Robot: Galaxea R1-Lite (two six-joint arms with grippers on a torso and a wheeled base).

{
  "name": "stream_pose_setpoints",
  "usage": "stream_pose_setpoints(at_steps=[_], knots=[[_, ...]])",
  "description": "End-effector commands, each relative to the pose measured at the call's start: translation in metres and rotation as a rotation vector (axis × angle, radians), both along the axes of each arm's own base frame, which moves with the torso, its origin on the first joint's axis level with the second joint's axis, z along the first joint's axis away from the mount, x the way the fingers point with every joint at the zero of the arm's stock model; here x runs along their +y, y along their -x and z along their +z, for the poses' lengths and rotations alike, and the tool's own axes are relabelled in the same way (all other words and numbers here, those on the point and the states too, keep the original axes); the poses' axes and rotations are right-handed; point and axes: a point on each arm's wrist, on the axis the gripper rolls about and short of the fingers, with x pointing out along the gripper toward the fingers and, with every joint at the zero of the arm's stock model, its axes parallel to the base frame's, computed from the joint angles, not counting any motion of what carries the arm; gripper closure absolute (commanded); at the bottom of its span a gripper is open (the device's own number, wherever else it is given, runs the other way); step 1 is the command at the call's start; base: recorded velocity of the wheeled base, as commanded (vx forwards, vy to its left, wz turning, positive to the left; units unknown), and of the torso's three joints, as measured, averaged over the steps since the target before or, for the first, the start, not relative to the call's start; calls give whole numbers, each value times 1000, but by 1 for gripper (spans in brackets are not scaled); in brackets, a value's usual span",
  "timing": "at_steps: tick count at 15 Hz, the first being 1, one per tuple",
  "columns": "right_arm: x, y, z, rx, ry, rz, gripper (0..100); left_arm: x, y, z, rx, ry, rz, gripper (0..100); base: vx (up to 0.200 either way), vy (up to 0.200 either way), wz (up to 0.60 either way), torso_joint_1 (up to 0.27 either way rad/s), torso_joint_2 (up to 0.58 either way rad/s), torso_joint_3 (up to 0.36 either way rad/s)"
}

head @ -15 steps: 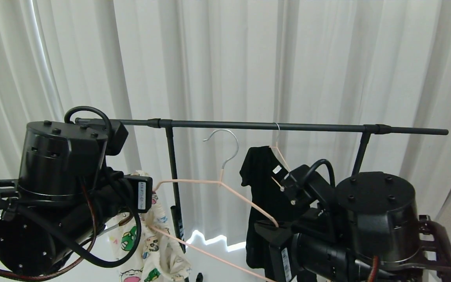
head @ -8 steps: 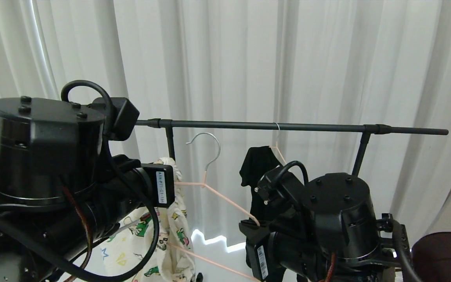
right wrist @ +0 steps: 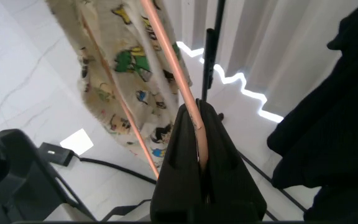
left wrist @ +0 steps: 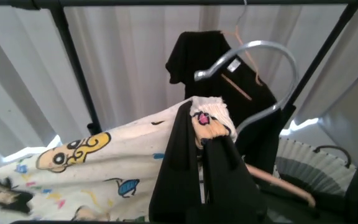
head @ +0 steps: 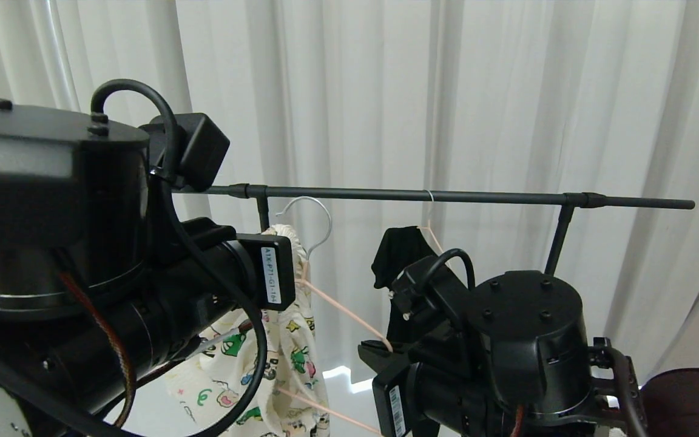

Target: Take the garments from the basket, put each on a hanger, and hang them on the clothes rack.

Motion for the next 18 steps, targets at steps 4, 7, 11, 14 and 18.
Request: stream_pose_setpoints(at_steps=[4, 7, 11, 14, 18], knots=[[-5, 4, 7, -15, -20, -10, 100, -1, -1, -2, 4, -6, 2, 100, 0, 0, 0, 0, 0, 0], [-10, 3, 11, -21, -29, -23, 100, -1, -1, -1, 1, -7, 7, 0, 0, 0, 0, 0, 0, 0], [-23, -10, 21, -41, -57, -80, 100, 4, 1, 3, -48, -53, 102, 0, 0, 0, 0, 0, 0, 0], [-33, -14, 32, -59, -87, -107, 100, 7, 10, 7, -67, -53, 76, 0, 0, 0, 0, 0, 0, 0], [-39, -19, 43, -116, -145, -128, 100, 4, 22, -8, -38, -96, 25, 0, 0, 0, 0, 0, 0, 0]])
